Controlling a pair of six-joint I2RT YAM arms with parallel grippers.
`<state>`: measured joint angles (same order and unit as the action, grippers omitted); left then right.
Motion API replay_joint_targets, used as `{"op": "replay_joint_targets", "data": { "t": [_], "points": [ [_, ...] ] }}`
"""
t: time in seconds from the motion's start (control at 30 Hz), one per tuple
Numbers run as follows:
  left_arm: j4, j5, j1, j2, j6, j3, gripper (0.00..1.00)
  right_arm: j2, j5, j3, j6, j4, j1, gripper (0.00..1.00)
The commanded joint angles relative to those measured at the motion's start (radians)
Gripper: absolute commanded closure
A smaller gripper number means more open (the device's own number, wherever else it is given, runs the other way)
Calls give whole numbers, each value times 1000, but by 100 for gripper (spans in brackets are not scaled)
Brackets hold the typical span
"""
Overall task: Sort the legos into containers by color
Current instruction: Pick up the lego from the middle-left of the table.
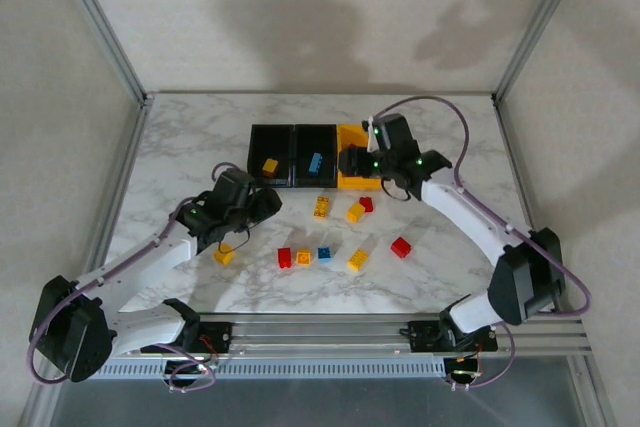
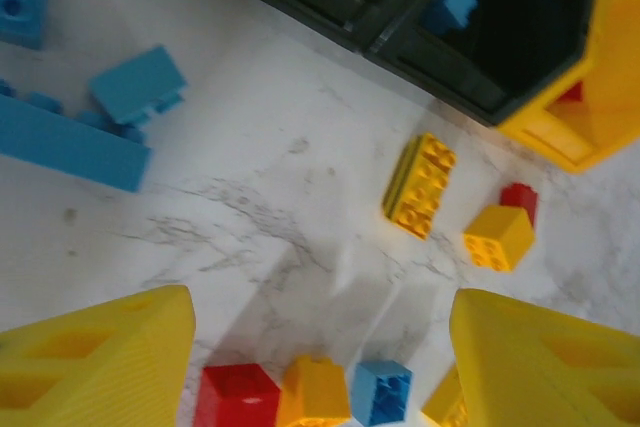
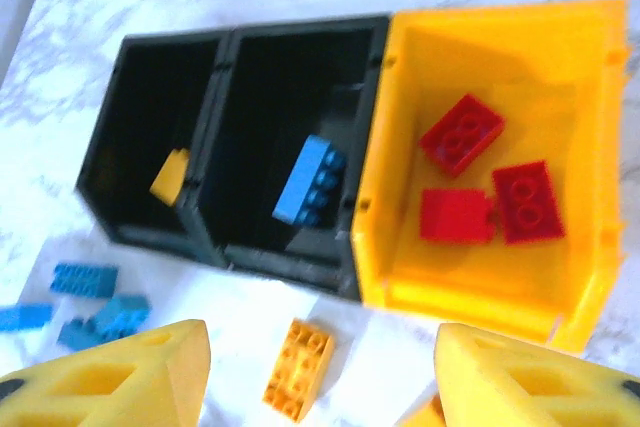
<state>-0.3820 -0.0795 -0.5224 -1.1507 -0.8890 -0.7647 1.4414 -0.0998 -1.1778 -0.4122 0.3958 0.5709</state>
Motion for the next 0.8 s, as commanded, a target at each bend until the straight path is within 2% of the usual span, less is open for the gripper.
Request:
{"op": "replay_joint_targets", "data": {
  "t": [0.0, 0.13, 0.4, 0.53, 0.77],
  "points": [
    [-80, 110, 19, -20, -47, -24, 31, -65, -24, 94, -27, -34, 45, 38],
    [-81, 139, 29, -87, -5, -62, 25, -134, -23, 198, -64, -73, 91, 38],
    [-287, 273, 38, -271, 308, -251, 13, -228, -27, 279, -68, -81, 103, 37],
    [-299, 223, 56, -337, 422, -279, 10, -243, -55, 280, -57, -80, 103, 37],
    [-259, 171, 83, -441, 510, -262, 10, -278, -71, 303, -58, -71, 106, 36]
  ]
}}
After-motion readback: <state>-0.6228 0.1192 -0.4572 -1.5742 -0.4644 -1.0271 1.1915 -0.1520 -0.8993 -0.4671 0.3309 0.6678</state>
